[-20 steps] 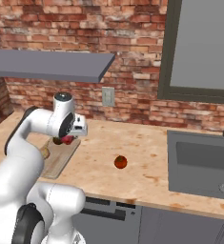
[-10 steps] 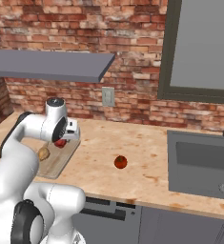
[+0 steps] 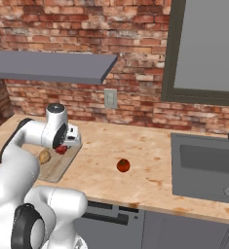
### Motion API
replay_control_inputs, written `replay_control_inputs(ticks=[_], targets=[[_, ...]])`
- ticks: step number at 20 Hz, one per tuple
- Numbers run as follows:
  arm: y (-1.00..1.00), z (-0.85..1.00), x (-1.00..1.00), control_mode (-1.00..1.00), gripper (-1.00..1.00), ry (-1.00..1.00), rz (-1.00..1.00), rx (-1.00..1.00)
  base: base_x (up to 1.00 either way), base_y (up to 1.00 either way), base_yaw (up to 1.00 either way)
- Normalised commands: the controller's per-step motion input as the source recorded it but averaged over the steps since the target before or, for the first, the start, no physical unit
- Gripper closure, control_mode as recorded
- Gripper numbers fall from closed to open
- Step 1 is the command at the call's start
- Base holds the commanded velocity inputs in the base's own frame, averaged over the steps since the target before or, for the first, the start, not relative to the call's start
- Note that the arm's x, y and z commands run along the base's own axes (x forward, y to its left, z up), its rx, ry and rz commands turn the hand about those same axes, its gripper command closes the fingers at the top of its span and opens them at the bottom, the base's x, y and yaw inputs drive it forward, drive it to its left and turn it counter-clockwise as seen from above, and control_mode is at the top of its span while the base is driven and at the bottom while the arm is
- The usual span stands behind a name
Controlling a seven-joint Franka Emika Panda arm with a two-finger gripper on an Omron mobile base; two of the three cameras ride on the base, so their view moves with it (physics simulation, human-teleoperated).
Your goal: Place the avocado, onion, tomato, and bell pepper on the cutting board.
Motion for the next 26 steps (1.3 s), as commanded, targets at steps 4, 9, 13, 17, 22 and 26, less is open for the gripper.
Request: replay_control_inputs(ticks=[4,9,13,17,22,26], targets=[[0.12,-0.10,0.05,-1.00,1.00,0.10,0.00,0.00,0.00,0.00,0.00],[0.18,-0.15,0.23,-1.00,1.00,0.12,0.00,0.00,0.00,0.00,0.00],[0.05,-0.06,0.28,-1.00,1.00,0.10,0.00,0.00,0.00,0.00,0.00],[0.12,-0.19,0.22,-1.00,1.00,0.10,0.00,0.00,0.00,0.00,0.00],[0.17,-0.22,0.20,-1.00,1.00,0.08,0.00,0.00,0.00,0.00,0.00],[0.03,-0.14,0.20,-1.00,1.00,0.06,0.00,0.00,0.00,0.00,0.00]])
